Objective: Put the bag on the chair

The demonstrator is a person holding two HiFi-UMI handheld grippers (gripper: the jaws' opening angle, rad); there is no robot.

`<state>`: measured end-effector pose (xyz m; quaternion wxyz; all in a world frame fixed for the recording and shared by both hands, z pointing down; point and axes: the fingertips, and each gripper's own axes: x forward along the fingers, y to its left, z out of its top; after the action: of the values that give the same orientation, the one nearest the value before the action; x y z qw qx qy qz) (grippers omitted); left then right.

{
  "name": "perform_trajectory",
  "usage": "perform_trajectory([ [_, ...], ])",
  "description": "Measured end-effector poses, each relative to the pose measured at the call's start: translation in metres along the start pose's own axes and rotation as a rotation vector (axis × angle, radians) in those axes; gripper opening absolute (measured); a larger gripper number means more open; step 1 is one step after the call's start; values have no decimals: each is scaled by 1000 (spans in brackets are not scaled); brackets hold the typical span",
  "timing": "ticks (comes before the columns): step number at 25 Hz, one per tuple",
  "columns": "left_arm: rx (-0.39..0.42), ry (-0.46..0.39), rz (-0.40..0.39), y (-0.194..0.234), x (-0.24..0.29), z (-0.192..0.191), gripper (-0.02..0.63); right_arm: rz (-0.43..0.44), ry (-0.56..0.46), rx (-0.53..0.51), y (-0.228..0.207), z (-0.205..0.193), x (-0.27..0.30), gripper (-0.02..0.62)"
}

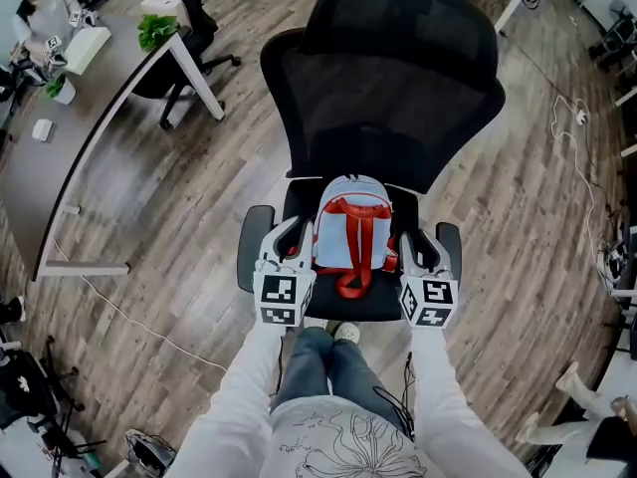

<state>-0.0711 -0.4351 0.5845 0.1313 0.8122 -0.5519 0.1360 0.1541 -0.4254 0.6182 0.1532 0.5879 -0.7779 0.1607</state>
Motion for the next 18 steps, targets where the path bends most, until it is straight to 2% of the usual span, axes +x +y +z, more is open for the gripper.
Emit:
perform_trajectory([
  [3,-13,-68,27,-1,-19,35,30,-24,-59,8,5,30,-16,126],
  [9,-50,-116,80,-7,-50,74,8,-48,-186,-1,14,82,-55,96],
  [14,-77,-220,80,-17,-76,126,6,-58,-325,-31,21,140,-88,43],
  [18,-58,-303,88,-26,-99,164,6,-76,-403,-31,26,174,-112,37],
])
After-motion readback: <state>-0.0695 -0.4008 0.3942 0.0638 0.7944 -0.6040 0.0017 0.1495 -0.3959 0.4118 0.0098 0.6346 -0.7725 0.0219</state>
